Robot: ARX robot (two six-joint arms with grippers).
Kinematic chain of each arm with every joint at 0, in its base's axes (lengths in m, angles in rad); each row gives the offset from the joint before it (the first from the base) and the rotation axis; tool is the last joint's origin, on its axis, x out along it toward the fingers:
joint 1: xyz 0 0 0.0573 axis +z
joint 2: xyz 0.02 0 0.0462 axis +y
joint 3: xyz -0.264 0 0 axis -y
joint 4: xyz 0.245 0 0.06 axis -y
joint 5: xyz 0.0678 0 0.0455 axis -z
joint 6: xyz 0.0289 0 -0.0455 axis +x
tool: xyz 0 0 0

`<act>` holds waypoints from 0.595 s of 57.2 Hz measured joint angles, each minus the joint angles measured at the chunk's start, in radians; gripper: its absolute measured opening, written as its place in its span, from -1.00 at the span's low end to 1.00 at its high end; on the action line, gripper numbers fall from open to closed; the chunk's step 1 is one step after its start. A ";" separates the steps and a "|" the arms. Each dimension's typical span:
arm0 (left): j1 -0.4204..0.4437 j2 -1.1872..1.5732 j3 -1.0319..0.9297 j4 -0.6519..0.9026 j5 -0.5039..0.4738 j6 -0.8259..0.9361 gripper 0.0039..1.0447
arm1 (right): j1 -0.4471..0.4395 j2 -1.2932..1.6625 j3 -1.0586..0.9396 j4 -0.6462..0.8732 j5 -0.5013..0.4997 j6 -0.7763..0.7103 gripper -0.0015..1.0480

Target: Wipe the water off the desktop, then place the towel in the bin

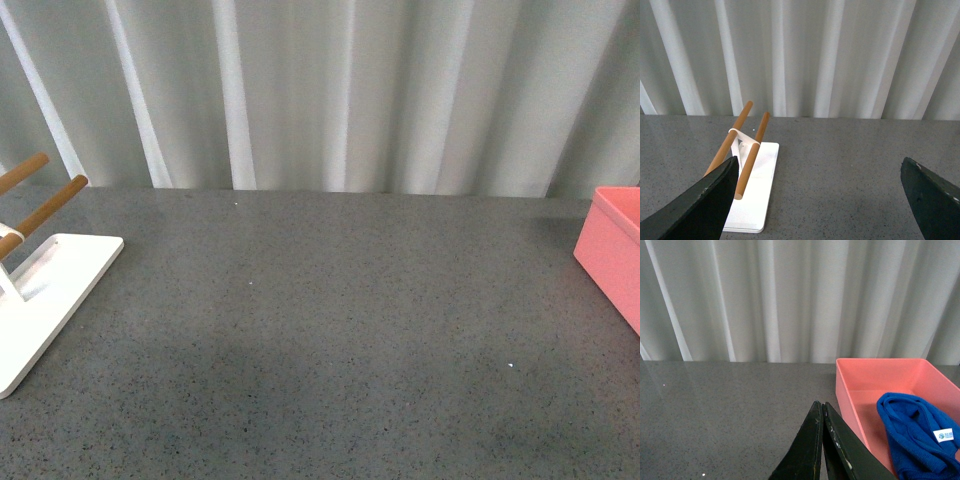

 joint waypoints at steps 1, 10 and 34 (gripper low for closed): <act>0.000 0.000 0.000 0.000 0.000 0.000 0.88 | 0.000 0.000 0.000 0.000 0.000 0.000 -0.78; 0.000 0.000 0.000 0.000 0.000 0.000 0.88 | 0.000 0.000 0.000 0.000 0.000 0.000 -0.14; 0.000 0.000 0.000 0.000 0.000 0.000 0.88 | 0.000 0.000 0.000 0.000 0.000 0.002 0.85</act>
